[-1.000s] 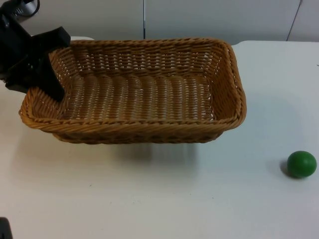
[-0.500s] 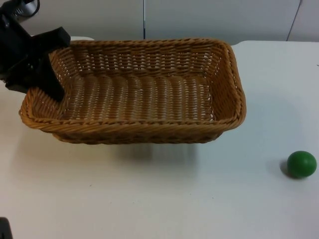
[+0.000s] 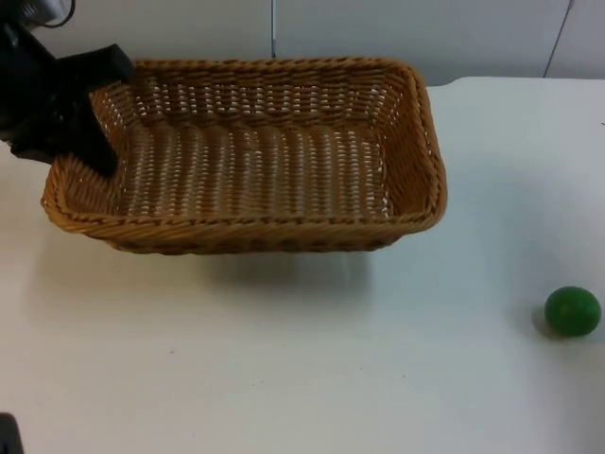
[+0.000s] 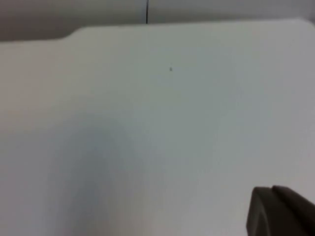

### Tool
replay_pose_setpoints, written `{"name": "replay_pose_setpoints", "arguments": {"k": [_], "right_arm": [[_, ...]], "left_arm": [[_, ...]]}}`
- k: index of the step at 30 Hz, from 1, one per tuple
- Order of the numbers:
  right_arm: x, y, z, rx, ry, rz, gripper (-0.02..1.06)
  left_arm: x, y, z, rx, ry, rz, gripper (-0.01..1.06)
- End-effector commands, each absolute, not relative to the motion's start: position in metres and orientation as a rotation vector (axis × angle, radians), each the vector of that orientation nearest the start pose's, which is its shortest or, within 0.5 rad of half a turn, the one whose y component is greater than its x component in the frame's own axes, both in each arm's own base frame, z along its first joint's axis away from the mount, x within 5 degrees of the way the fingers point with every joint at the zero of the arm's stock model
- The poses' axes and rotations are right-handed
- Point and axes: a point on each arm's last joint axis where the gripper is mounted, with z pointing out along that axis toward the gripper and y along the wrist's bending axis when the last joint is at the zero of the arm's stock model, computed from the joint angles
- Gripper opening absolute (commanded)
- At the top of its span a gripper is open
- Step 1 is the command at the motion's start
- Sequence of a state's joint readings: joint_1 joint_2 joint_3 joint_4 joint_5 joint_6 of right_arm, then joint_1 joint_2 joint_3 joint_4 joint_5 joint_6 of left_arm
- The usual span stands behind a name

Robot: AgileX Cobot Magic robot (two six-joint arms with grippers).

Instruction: Pick up the basket with the left hand and place the ball into the basket with the right hand.

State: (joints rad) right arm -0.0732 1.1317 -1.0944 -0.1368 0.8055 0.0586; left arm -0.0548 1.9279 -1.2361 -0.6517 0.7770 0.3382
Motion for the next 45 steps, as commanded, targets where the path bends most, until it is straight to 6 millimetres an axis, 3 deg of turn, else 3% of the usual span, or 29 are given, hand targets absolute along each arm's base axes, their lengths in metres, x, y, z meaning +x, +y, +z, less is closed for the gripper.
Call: {"name": "replay_pose_setpoints", "arguments": {"k": [1, 3, 5, 7, 8, 12, 13, 17, 22, 31, 39, 45], "right_arm": [[0.243, -0.028, 0.365, 0.106, 2.396, -0.164, 0.0], [0.263, -0.026, 0.353, 0.087, 2.502, -0.165, 0.0], [0.271, -0.024, 0.342, 0.044, 2.562, -0.187, 0.0], [0.284, -0.01, 0.317, -0.089, 2.695, -0.211, 0.09], [0.284, -0.01, 0.317, -0.089, 2.695, -0.211, 0.09], [0.298, 0.02, 0.292, -0.192, 2.778, -0.176, 0.26], [0.298, 0.02, 0.292, -0.192, 2.778, -0.176, 0.26], [0.305, 0.042, 0.278, -0.223, 2.804, -0.152, 0.43], [0.306, 0.044, 0.277, -0.124, 2.803, -0.131, 0.51], [0.304, 0.044, 0.275, -0.075, 2.839, -0.123, 0.51], [0.318, 0.054, 0.242, 0.004, 2.931, -0.013, 0.51], [0.33, 0.061, 0.207, 0.04, 3.027, 0.034, 0.68]], "left_arm": [[0.379, -0.06, 0.179, -0.096, 2.767, -0.69, 0.0], [0.382, -0.058, 0.179, -0.111, 2.736, -0.664, 0.0], [0.383, -0.058, 0.179, -0.113, 2.73, -0.659, 0.0], [0.385, -0.056, 0.18, -0.123, 2.705, -0.635, 0.0], [0.385, -0.056, 0.18, -0.123, 2.705, -0.635, 0.0], [0.389, -0.054, 0.18, -0.139, 2.664, -0.6, 0.0], [0.389, -0.054, 0.18, -0.139, 2.664, -0.6, 0.0], [0.393, -0.052, 0.181, -0.156, 2.625, -0.569, 0.0], [0.394, -0.052, 0.182, -0.158, 2.619, -0.564, 0.0], [0.395, -0.051, 0.182, -0.165, 2.604, -0.552, 0.0], [0.39, -0.053, 0.18, -0.115, 2.666, -0.576, 0.0], [0.383, -0.055, 0.178, -0.052, 2.739, -0.592, 0.0]]}}
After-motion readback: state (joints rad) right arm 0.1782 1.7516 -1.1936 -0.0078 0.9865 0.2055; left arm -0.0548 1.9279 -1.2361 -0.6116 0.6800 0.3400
